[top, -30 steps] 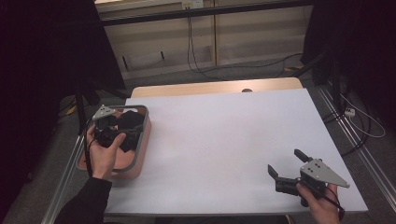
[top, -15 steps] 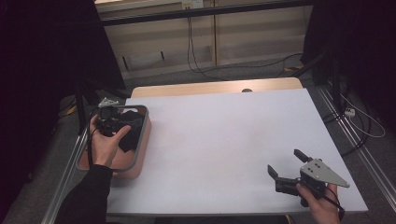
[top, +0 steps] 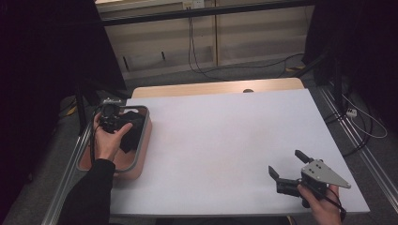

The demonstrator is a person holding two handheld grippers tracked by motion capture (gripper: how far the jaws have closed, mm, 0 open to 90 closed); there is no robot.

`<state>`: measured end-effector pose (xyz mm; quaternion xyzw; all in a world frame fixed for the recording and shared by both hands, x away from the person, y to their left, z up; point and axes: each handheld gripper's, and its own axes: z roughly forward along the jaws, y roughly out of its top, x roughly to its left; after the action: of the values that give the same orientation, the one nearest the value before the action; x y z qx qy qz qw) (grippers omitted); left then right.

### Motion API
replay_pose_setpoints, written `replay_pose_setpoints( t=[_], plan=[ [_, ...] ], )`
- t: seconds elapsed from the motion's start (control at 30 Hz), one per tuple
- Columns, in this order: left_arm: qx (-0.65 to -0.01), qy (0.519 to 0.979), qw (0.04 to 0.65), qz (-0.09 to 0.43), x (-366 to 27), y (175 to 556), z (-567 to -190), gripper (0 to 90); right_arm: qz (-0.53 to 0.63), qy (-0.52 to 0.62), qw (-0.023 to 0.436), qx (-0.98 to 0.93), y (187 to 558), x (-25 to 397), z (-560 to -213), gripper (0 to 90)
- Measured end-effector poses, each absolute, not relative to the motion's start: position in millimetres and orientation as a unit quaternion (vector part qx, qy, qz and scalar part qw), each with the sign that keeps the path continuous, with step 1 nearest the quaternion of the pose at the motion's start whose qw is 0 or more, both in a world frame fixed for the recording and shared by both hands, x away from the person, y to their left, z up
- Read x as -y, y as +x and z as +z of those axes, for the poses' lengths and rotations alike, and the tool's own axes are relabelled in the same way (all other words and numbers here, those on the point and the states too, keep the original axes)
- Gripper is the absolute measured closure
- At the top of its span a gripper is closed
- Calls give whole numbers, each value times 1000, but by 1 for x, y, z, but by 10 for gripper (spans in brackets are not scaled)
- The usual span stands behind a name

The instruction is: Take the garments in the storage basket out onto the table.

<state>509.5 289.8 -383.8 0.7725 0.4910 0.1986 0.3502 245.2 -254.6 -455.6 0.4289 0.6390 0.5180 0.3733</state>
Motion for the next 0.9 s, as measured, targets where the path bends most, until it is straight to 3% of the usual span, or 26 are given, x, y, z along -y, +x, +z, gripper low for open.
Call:
replay_pose_setpoints(
  t=[0.9],
  plan=[
    [-524, 799, 242, 169, -291, 532, -412, 2, 518, 427, 371, -642, 245, 254, -456, 0]
  ],
)
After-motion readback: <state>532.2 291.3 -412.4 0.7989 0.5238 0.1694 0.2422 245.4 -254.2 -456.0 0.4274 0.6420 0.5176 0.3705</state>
